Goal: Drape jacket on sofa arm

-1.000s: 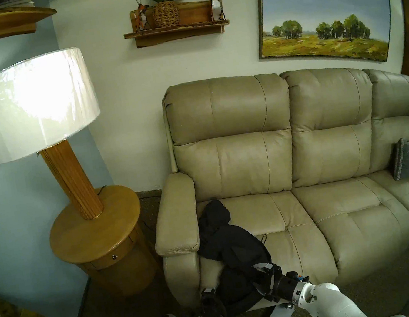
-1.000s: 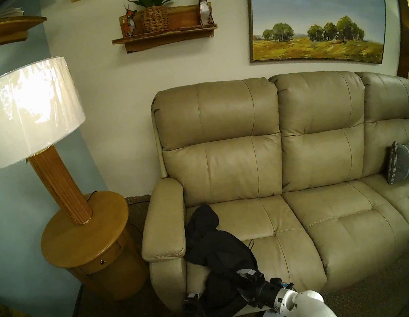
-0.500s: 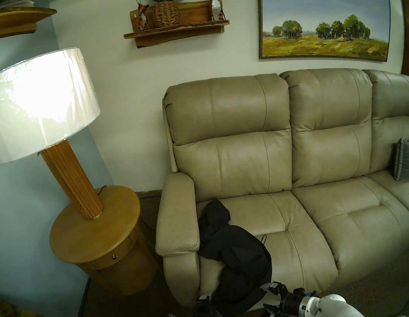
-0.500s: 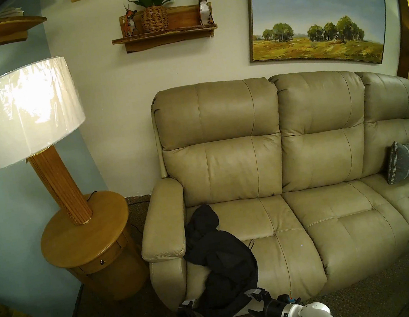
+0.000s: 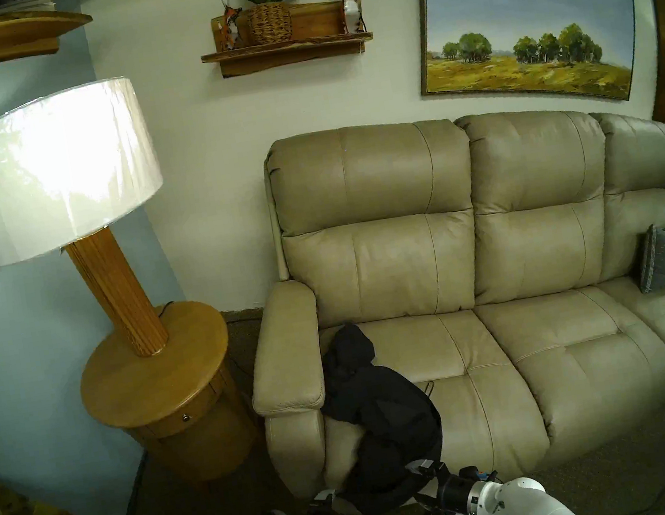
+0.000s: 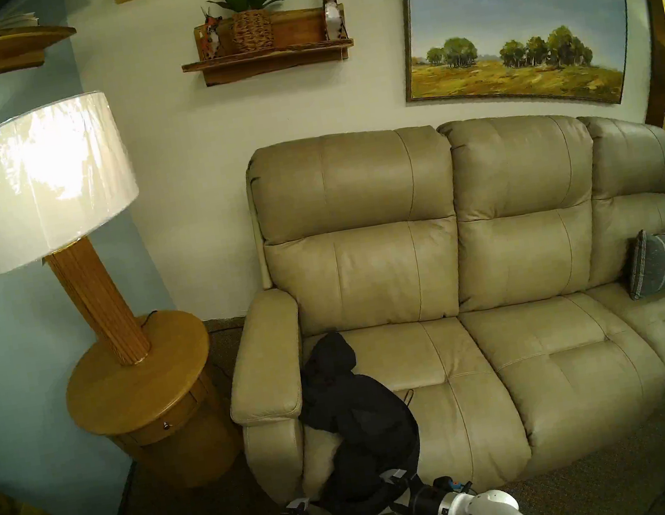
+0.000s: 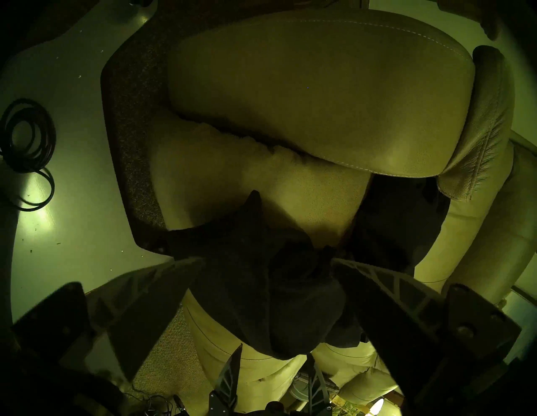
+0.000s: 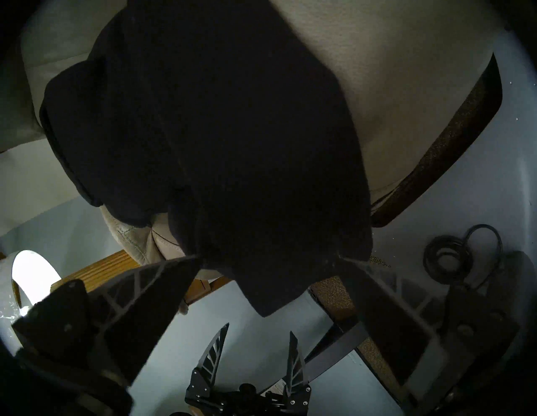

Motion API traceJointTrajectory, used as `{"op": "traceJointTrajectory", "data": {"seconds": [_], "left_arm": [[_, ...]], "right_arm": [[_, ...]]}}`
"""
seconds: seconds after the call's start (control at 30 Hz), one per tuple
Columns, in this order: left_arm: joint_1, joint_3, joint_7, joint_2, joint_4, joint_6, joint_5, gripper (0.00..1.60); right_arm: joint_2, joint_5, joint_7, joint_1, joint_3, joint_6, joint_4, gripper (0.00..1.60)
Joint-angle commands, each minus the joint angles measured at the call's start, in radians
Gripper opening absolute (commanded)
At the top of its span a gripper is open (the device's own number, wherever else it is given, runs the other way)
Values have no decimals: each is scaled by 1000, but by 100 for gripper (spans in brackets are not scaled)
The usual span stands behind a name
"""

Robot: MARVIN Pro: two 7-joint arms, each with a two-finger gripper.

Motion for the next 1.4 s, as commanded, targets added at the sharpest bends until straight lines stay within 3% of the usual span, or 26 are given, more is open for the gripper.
{"op": "traceJointTrajectory", "data": {"seconds": [0.0,0.73,0.77,0.8,0.87,0.93,1.0,1.03,1.37], "left_arm": [[26,2,-29,17,-19,2,2,160],[79,-26,-103,21,-1,-43,0,160],[81,-28,-106,21,0,-47,0,160],[83,-31,-110,20,1,-51,0,160],[87,-35,-118,18,5,-59,0,160],[91,-40,-127,16,7,-66,0,160],[94,-42,-133,16,11,-71,0,160],[97,-43,-137,15,11,-74,0,160],[121,-60,-183,12,22,-112,0,160]], "right_arm": [[-52,-12,-4,21,-19,-36,8,160],[-114,-74,-20,57,-46,-141,75,160],[-117,-76,-20,59,-47,-144,78,105],[-119,-78,-19,60,-47,-148,81,87],[-124,-82,-17,64,-48,-155,86,75],[-127,-86,-14,68,-49,-163,90,50],[-129,-89,-10,71,-49,-168,91,11],[-130,-90,-8,73,-49,-170,91,0],[-160,-97,36,86,-68,-165,56,0]]}}
